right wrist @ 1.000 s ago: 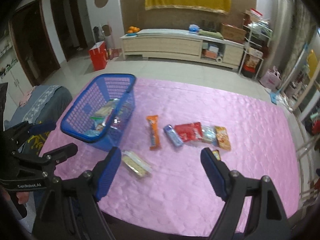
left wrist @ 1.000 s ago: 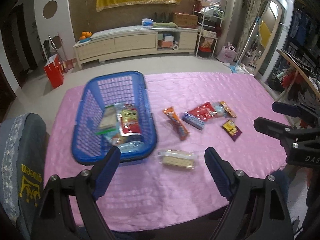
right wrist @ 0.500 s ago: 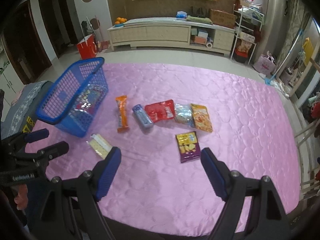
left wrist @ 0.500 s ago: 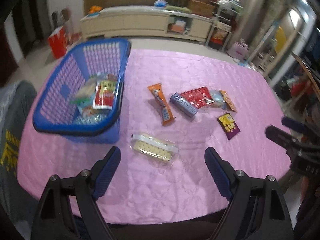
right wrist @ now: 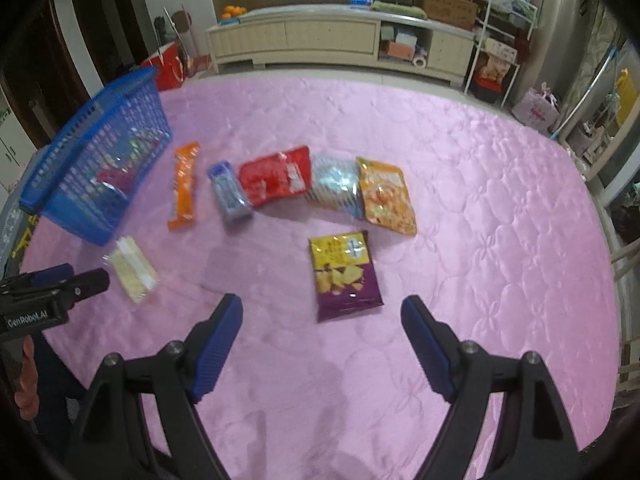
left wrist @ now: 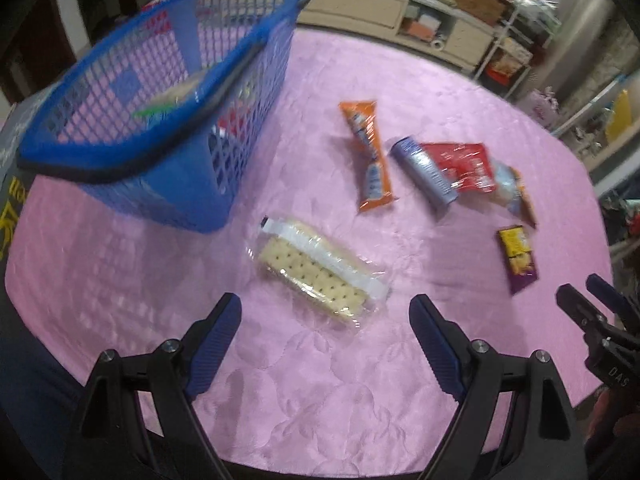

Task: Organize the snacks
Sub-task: 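Grasp the white cracker pack with the left tool while the right tool grasps the purple chip bag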

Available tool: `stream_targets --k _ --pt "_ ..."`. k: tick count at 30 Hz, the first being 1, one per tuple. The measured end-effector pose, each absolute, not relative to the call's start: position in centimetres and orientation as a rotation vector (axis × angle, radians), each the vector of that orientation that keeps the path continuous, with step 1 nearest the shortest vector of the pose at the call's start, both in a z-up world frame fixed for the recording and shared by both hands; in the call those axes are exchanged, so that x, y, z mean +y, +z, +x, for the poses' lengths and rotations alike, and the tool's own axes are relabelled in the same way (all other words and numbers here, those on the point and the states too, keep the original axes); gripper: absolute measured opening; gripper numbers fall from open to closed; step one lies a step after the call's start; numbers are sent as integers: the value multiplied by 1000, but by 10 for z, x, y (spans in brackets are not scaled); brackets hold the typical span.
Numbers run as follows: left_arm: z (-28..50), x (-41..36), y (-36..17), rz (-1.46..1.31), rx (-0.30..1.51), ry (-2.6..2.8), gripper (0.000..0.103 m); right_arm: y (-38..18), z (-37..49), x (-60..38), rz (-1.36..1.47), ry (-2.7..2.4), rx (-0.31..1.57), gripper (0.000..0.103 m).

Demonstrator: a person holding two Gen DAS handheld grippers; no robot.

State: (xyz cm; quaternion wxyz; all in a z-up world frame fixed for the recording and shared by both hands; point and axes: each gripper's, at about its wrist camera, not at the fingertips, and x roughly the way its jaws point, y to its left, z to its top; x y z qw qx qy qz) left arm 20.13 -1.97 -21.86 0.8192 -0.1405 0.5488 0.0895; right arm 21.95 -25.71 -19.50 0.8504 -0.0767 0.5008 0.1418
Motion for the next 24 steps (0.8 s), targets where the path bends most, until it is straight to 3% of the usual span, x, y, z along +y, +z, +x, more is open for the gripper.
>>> stream_targets --k 18,24 --pt "252 -10 -271 -321 1192 355 84 -243 246 -273 -129 343 1106 85" --pt "241 -16 -277 -298 1276 306 84 -242 247 -281 -110 341 1114 85"
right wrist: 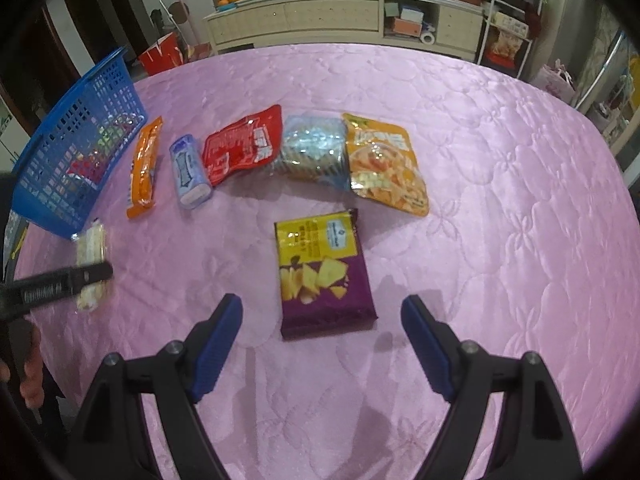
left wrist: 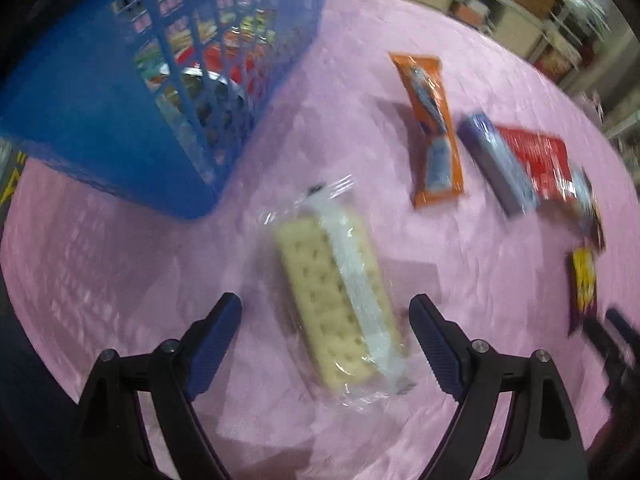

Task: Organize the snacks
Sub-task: 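Grasp the white cracker pack with the left tool while the right tool grasps the purple chip bag, then carry the cracker pack and chip bag over the blue basket with both tools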

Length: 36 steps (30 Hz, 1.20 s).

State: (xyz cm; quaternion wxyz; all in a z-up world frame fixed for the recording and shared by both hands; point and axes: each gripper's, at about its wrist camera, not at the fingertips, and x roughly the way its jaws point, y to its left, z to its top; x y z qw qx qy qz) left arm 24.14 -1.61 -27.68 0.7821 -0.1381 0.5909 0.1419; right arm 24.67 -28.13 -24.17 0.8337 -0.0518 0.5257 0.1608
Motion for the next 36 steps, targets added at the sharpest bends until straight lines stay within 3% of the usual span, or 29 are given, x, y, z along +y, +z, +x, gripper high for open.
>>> stream_targets --k 2,4,5,8,28,30,32,34,36 --pt "238 -22 -276 -240 1279 282 78 -240 246 -282 -109 341 1112 85" --pt "235 -27 -272 -204 1261 251 61 -239 246 -281 -115 342 1111 85" --pt "235 -29 -270 -183 1256 227 48 -238 246 -280 -118 343 1110 85" --pt "236 -33 -267 -160 1260 182 42 -237 247 -279 -124 350 1113 85" --pt "247 -90 -252 -105 1208 -2 42 -267 278 -262 -233 346 1130 85" --pt "247 -92 -251 -107 1210 -9 42 -269 279 -260 -238 344 1118 81" --pt "251 -95 -256 -132 1220 -28 42 -266 277 -256 -254 345 1104 62" --pt "250 -95 -261 -125 1219 -31 42 -264 275 -252 -267 349 1101 52" --pt "246 -95 -260 -117 1215 -31 42 -263 273 -249 -271 352 1111 51"
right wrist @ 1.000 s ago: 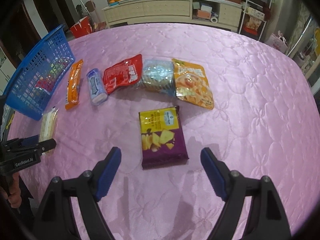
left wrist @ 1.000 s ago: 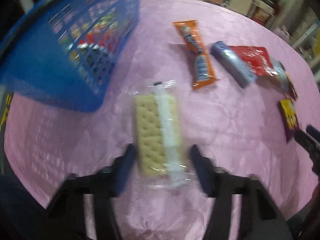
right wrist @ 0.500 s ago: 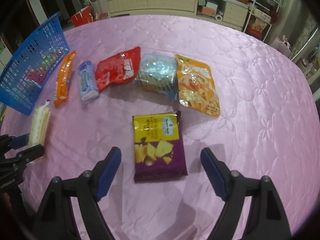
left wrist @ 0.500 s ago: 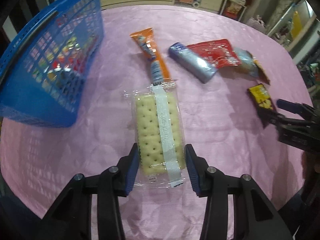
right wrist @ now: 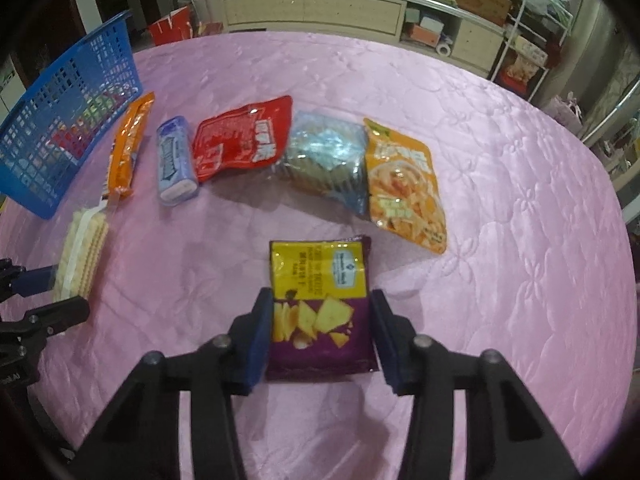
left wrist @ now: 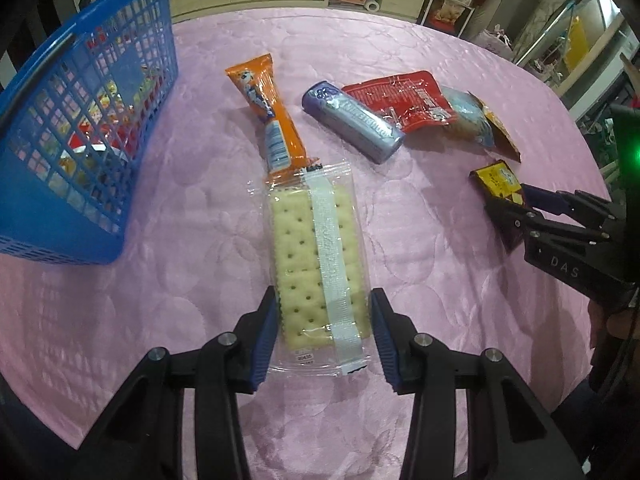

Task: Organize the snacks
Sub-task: 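Carry the cracker pack and chip bag over the blue basket with both tools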

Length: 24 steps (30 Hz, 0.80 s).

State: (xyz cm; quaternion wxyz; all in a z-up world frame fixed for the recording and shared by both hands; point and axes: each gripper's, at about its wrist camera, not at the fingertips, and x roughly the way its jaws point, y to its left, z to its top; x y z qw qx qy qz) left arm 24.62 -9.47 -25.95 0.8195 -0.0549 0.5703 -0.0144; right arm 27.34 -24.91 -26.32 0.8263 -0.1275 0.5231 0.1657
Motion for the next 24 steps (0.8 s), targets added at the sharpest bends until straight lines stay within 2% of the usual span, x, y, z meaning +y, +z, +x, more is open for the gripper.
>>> stream_targets --k 10,24 --pt "208 -69 -225 -127 1138 -60 42 -218 240 -240 -195 381 1057 51" --pt "165 -31 -138 -94 966 -73 42 -138 175 -201 -120 414 948 51"
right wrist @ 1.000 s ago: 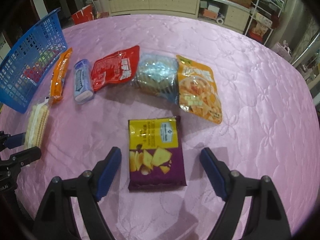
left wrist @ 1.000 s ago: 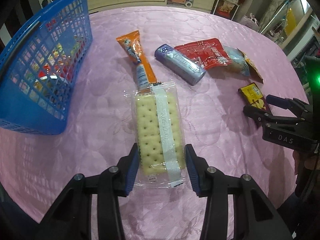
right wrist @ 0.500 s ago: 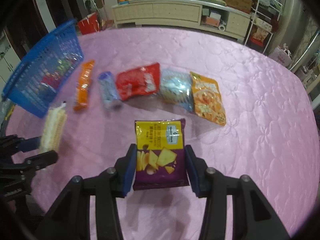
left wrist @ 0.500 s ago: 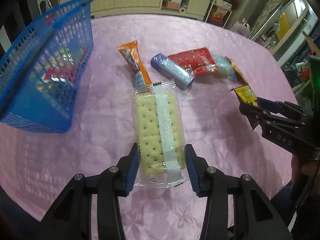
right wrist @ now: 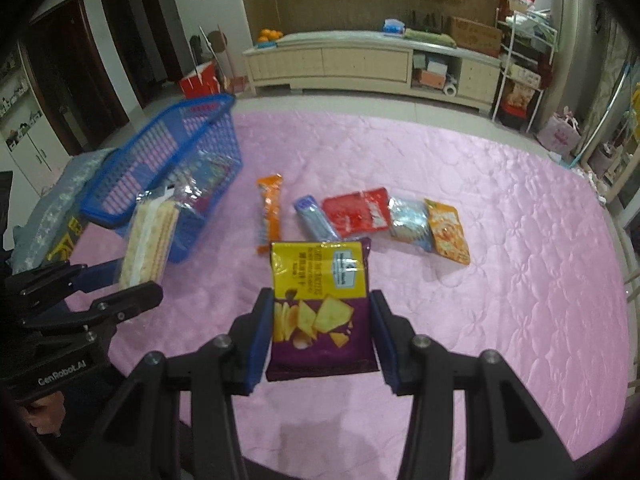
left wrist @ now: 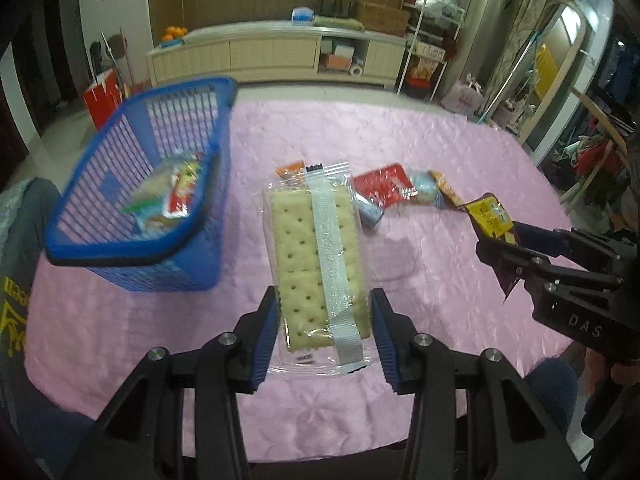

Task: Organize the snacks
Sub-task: 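Carry the cracker pack and chip bag over the blue basket with both tools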

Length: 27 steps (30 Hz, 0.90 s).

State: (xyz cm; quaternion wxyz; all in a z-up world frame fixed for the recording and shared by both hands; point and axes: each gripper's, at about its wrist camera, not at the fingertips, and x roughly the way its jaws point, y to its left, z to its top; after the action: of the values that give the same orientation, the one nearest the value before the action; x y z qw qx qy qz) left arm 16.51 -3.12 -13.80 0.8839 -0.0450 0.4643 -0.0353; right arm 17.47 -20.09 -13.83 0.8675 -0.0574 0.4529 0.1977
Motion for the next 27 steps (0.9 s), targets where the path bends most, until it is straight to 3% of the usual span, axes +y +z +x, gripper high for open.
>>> stream_targets --k 27 --pt "138 98 -45 -53 796 -29 42 -58 162 -78 -80 556 798 51"
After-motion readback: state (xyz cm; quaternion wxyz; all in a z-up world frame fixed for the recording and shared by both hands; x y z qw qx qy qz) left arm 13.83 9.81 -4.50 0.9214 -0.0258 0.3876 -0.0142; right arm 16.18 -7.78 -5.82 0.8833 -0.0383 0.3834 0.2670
